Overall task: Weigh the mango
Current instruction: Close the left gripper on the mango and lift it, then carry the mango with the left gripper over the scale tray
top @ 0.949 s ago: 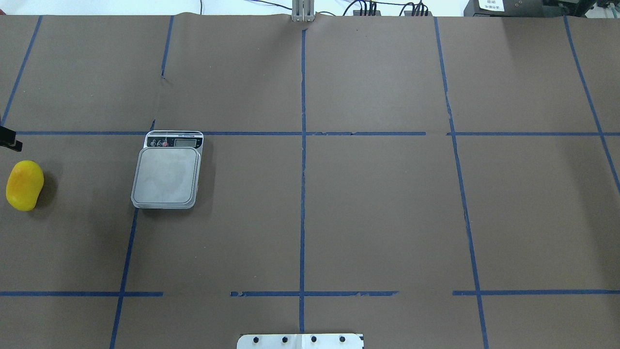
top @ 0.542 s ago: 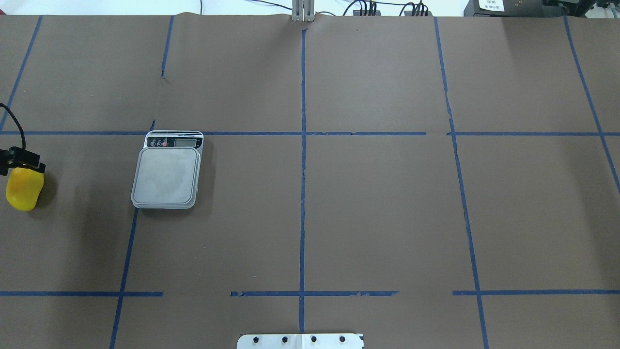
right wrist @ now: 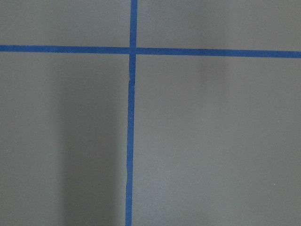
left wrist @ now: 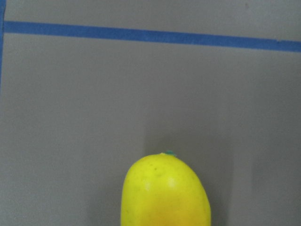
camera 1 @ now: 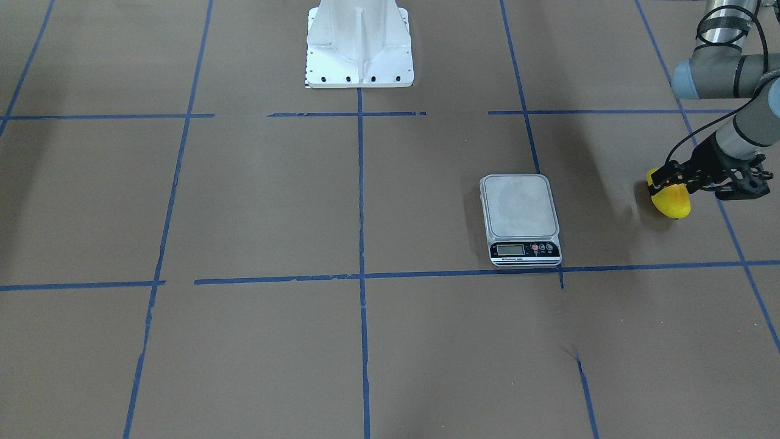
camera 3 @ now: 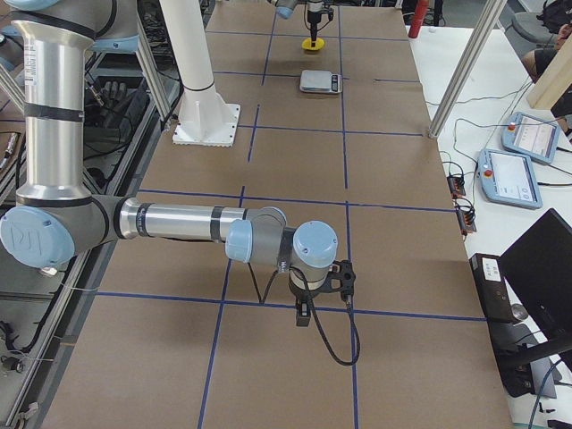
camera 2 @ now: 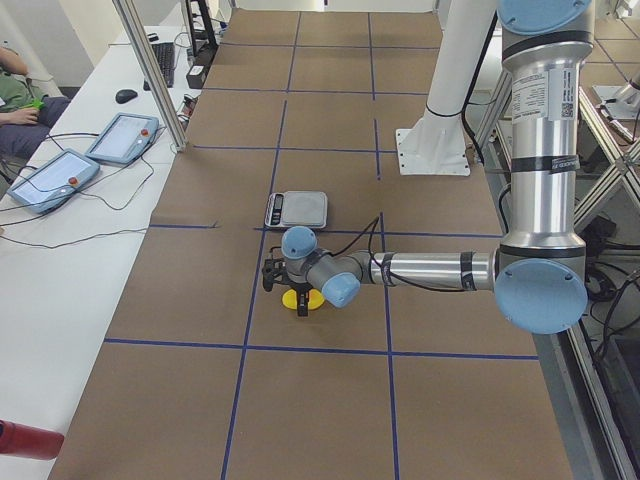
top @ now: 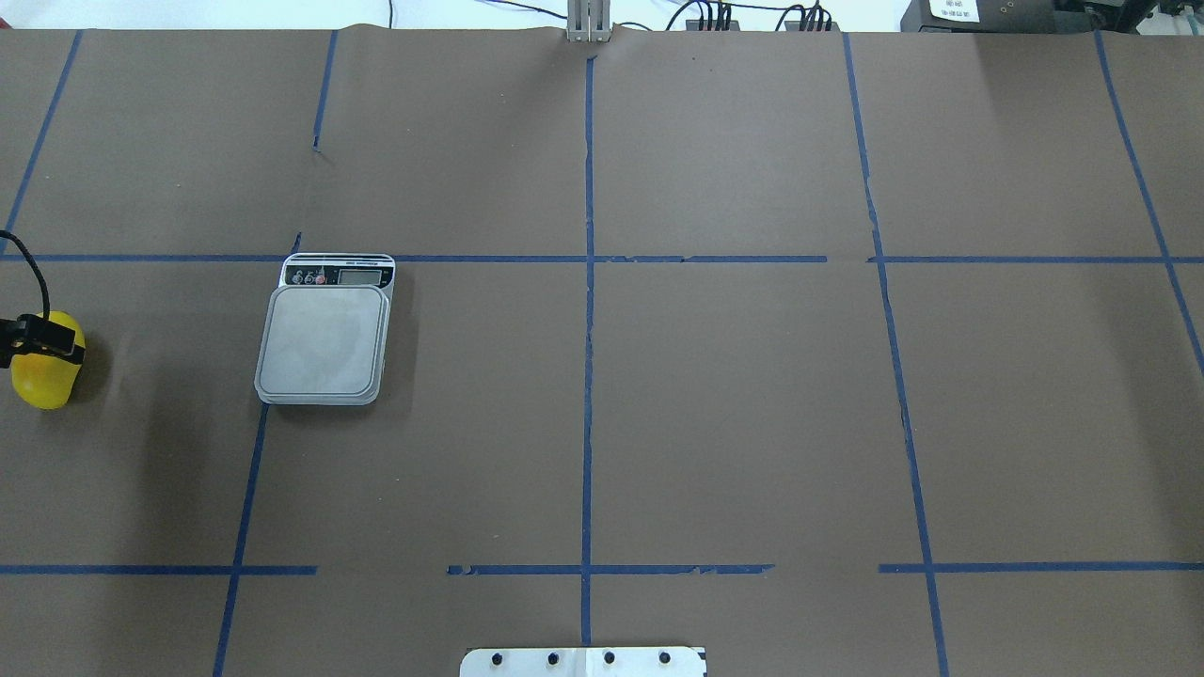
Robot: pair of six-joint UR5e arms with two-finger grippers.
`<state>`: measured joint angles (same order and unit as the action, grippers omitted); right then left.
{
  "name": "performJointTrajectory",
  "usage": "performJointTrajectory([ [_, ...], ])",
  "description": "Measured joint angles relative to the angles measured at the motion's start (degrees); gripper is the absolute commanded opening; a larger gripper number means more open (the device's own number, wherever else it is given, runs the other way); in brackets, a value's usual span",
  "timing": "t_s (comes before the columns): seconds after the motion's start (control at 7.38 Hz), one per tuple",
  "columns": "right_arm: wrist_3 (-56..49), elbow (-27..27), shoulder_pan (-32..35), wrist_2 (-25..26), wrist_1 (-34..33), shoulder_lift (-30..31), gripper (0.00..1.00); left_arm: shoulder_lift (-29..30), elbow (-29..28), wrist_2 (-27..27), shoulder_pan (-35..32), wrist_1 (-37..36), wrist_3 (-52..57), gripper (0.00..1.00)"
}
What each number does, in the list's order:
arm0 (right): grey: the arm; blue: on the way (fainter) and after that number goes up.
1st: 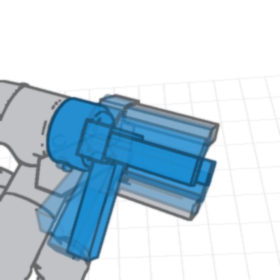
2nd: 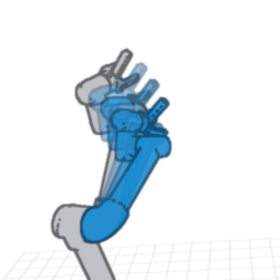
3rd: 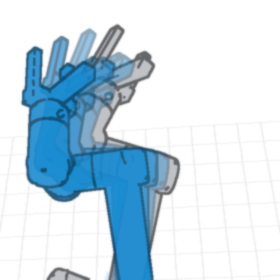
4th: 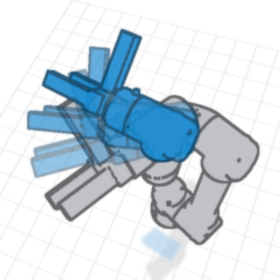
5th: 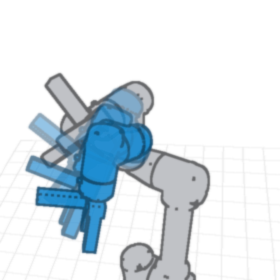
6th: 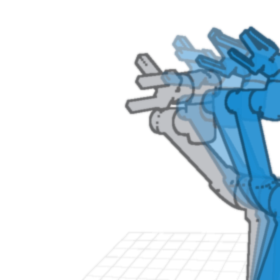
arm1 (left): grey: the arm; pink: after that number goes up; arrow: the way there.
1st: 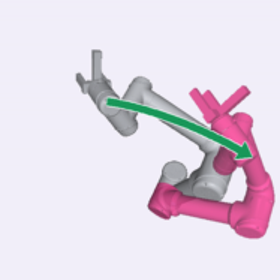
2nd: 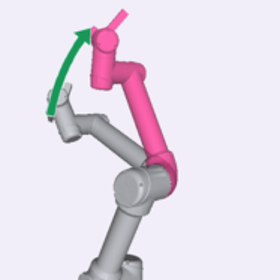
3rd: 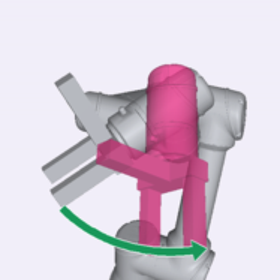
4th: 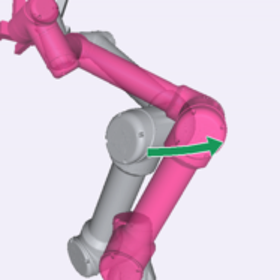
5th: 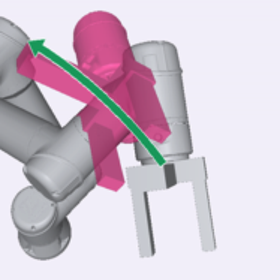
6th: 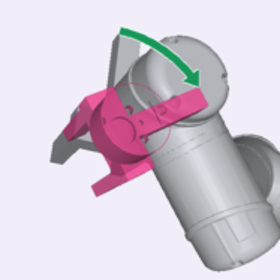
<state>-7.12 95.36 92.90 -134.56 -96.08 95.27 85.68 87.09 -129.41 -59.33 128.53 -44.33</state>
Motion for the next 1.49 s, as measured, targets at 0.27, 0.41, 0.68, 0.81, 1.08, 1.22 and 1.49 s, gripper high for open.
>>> performJointTrajectory([
  [0.27,0.00,0.00,0.00,0.00,-0.04,0.00,1.00,-0.06,0.06,0.03,0.81,-0.05,-0.04,0.27],
  [0.41,0.00,0.00,0.00,0.00,-0.05,0.00,1.00,-0.10,0.30,0.05,0.99,-0.08,-0.04,0.02],
  [0.68,0.00,0.00,0.00,0.00,-0.05,0.00,1.00,-1.42,3.25,0.15,0.95,-0.34,0.03,0.00],
  [0.81,0.00,0.00,0.00,0.00,-0.07,0.00,1.00,-2.94,6.52,0.03,0.67,-0.56,0.10,0.00],
  [1.08,0.00,0.00,0.00,0.00,-0.06,0.00,1.00,-5.74,15.13,-0.56,-0.36,-4.37,0.26,0.00],
  [1.22,0.00,0.00,0.00,0.00,-0.04,0.00,1.00,-5.31,19.47,-0.66,-1.40,-9.99,0.38,0.00],
  [1.49,0.00,0.00,0.00,0.00,-0.03,0.00,1.00,2.38,24.92,-0.42,-2.78,-24.12,-0.22,0.00],
])
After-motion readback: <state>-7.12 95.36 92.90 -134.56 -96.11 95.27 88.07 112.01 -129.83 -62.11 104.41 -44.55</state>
